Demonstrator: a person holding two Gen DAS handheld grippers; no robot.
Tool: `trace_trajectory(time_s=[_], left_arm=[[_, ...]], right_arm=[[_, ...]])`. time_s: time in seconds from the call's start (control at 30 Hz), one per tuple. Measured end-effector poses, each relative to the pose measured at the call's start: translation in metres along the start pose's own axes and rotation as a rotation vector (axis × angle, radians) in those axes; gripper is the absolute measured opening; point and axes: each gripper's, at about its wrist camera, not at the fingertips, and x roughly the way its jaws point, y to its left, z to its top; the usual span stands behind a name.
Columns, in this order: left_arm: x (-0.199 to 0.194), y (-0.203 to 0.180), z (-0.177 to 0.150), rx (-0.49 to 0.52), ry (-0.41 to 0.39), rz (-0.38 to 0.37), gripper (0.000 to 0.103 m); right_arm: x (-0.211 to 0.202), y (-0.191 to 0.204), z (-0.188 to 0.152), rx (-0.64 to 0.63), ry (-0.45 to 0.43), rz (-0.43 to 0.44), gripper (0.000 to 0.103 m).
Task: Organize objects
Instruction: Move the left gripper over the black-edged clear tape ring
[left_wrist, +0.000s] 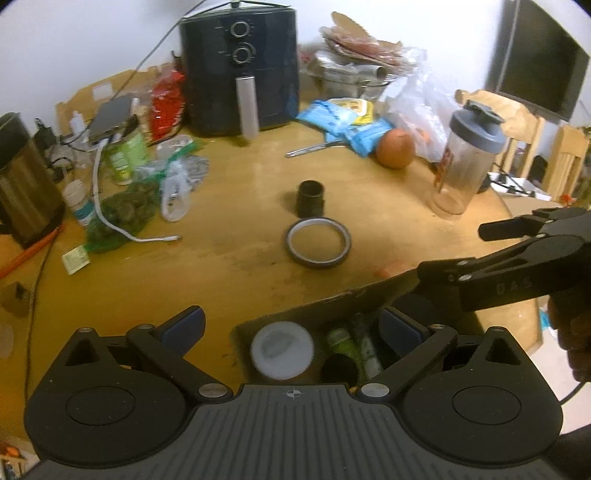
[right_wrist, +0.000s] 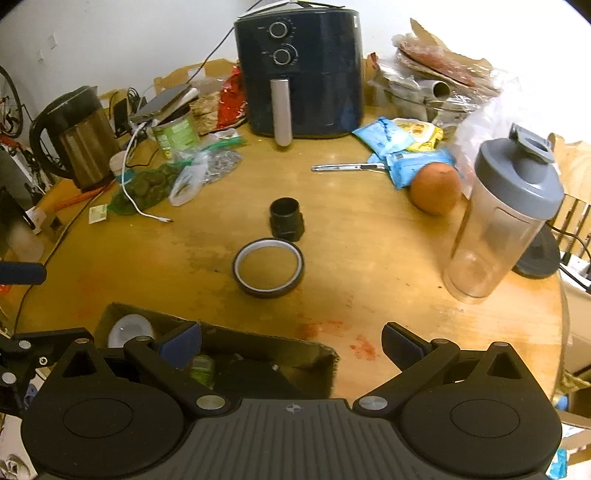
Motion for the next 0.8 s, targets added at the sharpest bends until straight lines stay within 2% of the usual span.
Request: trace_trajectory(time_s=[0.27,0.63,0.8], left_arm=[[0.012,0.001,0.011,0.003,0.016,-0.067,0.102],[0.034,0.013,0.020,-0.014,0.073,-0.064,0.102],[0.043,0.015,0.025,0.002,0.081,-0.090,0.102]], right_arm=[[0.005,-0.008,0.005,0.004,0.022,-0.018,0.103],[0.018,-0.011,0.012,0.040,0.051,-0.020,0.103],[0.023,-0.013,0.013,0.053,0.066,-0.029,0.103]])
